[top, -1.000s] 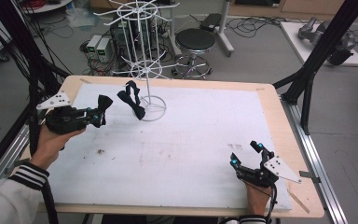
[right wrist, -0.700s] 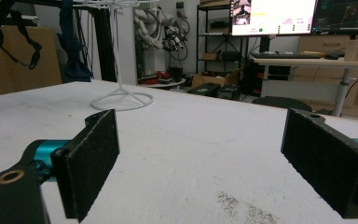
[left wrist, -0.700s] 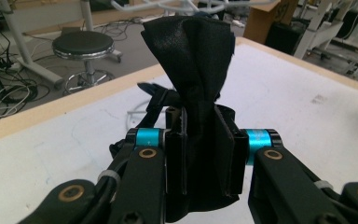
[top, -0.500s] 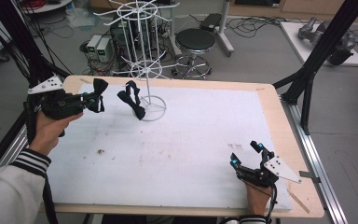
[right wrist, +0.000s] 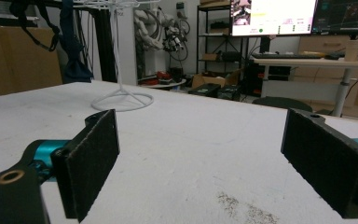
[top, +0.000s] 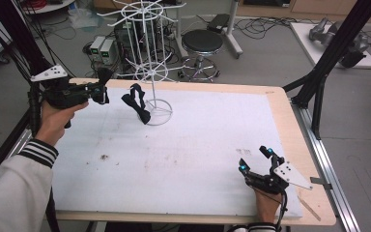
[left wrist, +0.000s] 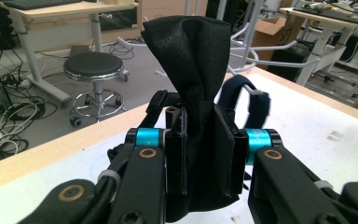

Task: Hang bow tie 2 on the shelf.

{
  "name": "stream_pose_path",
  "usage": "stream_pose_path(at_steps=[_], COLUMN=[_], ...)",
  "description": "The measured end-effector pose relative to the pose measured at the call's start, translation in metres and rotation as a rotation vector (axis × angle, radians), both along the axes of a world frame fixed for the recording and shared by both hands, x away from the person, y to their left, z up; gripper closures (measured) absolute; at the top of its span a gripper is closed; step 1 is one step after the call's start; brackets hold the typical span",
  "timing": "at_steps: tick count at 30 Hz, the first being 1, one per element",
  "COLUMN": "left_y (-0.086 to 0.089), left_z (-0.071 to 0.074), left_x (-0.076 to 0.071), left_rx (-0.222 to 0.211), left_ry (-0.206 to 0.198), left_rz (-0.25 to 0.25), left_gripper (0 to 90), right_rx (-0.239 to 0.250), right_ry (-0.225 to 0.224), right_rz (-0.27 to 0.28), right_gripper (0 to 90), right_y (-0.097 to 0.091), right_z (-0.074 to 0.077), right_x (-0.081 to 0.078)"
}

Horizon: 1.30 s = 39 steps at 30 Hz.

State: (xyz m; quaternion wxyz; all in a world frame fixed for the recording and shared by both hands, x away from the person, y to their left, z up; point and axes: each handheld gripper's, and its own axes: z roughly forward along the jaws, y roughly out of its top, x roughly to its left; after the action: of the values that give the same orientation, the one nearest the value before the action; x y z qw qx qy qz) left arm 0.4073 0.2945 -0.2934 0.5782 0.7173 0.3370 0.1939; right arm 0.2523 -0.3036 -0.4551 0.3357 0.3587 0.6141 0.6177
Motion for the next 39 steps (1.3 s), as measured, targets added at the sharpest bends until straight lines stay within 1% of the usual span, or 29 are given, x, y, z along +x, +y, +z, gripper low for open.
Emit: stream_pose_path(at_steps=[1, 3, 5, 7, 12, 14, 20, 21, 22, 24, 32, 35, 39], left_y=[0.0, 0.0, -0.001, -0.002, -0.004, -0.005, -0.009, -0.009, -0.01, -0.012, -0.019, -0.022, -0.027], left_z=[0.001, 0.001, 0.001, 0.002, 0.007, 0.01, 0.017, 0.019, 0.02, 0.022, 0.027, 0.029, 0.03], left_x=[0.002, 0.005, 0.009, 0.012, 0.019, 0.022, 0.029, 0.03, 0.031, 0.032, 0.04, 0.042, 0.045], left_rx=[0.001, -0.017, -0.013, -0.022, -0.016, -0.021, -0.012, -0.005, -0.01, -0.005, -0.008, -0.016, -0.012], left_ry=[-0.001, -0.003, -0.002, -0.002, -0.008, -0.009, -0.011, -0.012, -0.014, -0.016, -0.014, -0.018, -0.016], left_rz=[0.003, 0.001, 0.003, 0.003, -0.001, -0.002, -0.006, -0.01, -0.011, -0.014, -0.019, -0.021, -0.027], left_gripper=[75.5, 75.5, 75.5, 75.5, 75.5, 75.5, 75.5, 75.5, 75.5, 75.5, 75.5, 75.5, 75.5], right_rx=[0.0, 0.001, 0.0, -0.001, 0.0, 0.0, 0.005, 0.006, 0.006, 0.008, 0.008, 0.008, 0.008], right_ry=[0.0, 0.001, -0.004, -0.004, -0.004, -0.004, 0.002, 0.002, 0.002, 0.002, -0.001, -0.002, -0.001], right_rz=[0.0, 0.002, 0.001, 0.001, 0.0, 0.001, 0.001, 0.003, 0.003, 0.003, 0.002, 0.002, 0.004], right_gripper=[10.8, 10.8, 10.8, 10.8, 10.8, 10.8, 10.8, 10.8, 10.8, 10.8, 10.8, 10.8, 10.8], right_y=[0.0, 0.0, -0.001, -0.001, -0.001, -0.001, -0.001, -0.001, -0.001, -0.001, -0.001, -0.001, -0.001], right_z=[0.0, 0.0, 0.0, 0.0, 0.0, 0.0, 0.0, 0.0, 0.0, 0.0, 0.0, 0.0, 0.0], right_x=[0.0, 0.0, 0.0, 0.0, 0.0, 0.0, 0.0, 0.0, 0.0, 0.0, 0.0, 0.0, 0.0])
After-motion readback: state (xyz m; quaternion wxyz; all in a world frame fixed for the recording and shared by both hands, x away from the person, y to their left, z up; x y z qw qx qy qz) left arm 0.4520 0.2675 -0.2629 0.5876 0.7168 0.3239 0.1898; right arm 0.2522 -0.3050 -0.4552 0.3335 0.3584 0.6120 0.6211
